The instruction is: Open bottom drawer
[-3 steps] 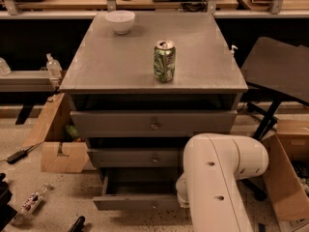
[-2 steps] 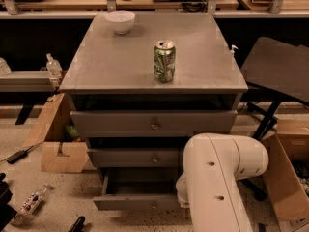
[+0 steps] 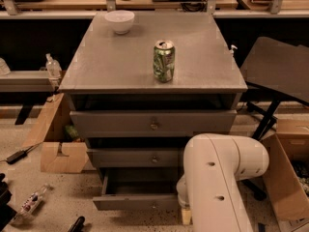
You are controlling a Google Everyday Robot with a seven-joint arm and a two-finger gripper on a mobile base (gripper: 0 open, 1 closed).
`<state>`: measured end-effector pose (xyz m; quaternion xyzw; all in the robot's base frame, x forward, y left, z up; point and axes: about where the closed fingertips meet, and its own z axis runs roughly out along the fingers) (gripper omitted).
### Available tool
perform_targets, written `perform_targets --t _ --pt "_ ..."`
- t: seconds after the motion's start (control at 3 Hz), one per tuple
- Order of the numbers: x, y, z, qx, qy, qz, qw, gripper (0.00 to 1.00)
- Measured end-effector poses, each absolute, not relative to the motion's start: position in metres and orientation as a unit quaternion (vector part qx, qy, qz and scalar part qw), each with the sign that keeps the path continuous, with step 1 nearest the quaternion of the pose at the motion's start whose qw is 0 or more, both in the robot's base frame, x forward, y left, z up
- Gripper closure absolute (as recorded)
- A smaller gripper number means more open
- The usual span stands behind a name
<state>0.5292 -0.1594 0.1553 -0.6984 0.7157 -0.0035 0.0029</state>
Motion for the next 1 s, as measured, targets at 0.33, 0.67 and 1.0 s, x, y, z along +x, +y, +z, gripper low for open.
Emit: perform_targets --t 0.33,0.67,1.0 --pt "0.534 -0.162 0.161 -0.695 0.719 -0.007 0.004 0.0" --pt "0.525 -0.165 0.176 -0.689 0.724 -0.013 -0.011 0.15" --pt "0.485 -0.162 0.191 -0.668 0.741 -0.007 -0.062 0.38"
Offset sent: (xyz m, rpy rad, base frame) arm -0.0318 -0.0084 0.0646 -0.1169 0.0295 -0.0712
